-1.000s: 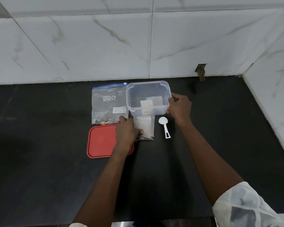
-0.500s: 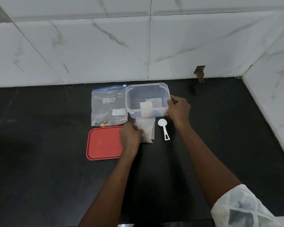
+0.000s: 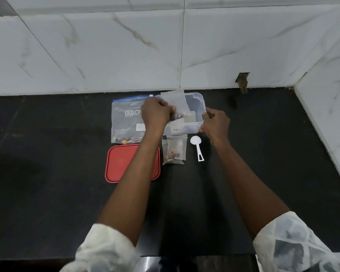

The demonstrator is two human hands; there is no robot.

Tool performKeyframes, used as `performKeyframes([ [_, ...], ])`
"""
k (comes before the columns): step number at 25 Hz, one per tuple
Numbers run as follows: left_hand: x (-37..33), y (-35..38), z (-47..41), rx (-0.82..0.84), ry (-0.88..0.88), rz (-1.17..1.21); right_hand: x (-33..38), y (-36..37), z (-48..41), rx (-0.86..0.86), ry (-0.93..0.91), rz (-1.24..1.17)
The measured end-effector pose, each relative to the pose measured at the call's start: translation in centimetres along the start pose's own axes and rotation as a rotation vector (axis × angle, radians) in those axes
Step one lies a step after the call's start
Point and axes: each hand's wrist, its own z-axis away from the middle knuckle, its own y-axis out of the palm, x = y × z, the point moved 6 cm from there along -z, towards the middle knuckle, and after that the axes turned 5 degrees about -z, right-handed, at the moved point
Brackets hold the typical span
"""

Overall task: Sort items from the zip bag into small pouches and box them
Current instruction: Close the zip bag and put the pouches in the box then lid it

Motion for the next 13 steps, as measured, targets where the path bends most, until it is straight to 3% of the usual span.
performKeyframes([
  [3,0.1,3.8,-3.5,0.109,-0.091,-0.192,0.0,-0.1,0.0,0.002,0.000,-0.004],
  [7,0.2,6.7,-4.8,0.191,-0.014,-0.465,-0.2,0.0,-0.2,0.013,-0.002,-0.002],
  [13,0.9,8.8,-4.8,0.290,-0.003,-0.616,-0.4,0.2,-0.2,0.018,0.000,-0.014],
])
